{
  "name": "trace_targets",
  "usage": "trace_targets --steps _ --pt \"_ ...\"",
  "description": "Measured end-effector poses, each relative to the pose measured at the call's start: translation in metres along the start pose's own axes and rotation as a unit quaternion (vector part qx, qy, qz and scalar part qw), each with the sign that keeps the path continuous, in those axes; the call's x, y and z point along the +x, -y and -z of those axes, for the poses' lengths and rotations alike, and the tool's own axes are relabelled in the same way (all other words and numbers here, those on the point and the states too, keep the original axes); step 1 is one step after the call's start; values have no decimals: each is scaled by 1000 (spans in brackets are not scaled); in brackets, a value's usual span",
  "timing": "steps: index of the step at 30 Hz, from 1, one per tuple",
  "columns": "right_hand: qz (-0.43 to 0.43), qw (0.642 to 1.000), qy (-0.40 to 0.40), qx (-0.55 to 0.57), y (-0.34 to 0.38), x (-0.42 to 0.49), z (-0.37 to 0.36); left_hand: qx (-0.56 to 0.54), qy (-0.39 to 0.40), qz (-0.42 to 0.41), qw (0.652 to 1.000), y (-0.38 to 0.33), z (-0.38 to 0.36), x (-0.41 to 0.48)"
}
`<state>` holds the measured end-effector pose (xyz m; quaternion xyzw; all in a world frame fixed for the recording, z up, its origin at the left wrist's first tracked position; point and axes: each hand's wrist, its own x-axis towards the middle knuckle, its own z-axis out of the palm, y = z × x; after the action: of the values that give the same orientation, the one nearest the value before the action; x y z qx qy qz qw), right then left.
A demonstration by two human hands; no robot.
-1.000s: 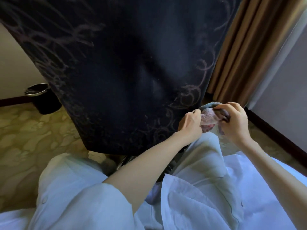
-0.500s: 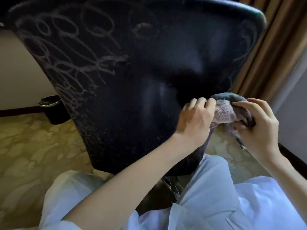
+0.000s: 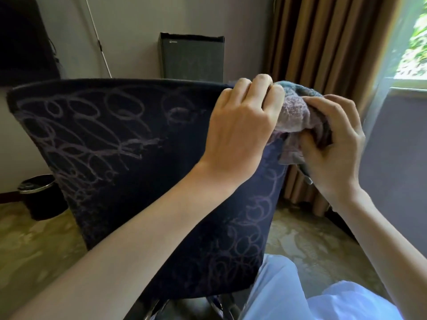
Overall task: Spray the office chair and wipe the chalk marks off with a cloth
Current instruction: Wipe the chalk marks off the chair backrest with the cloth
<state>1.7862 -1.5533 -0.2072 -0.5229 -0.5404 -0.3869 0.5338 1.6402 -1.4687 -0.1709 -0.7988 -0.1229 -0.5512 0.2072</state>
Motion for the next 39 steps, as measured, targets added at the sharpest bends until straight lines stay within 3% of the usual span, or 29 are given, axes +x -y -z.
trace_targets --steps 5,17,39 --pt "4 998 40 -41 -17 -5 -12 21 -35 -70 997 7 -23 -13" --pt "-6 997 45 -57 -35 -33 -23 4 -2 -84 996 13 -58 -56" --pt "-148 985 86 -34 -67 -146 -43 -25 72 -121 990 -8 -110 -142"
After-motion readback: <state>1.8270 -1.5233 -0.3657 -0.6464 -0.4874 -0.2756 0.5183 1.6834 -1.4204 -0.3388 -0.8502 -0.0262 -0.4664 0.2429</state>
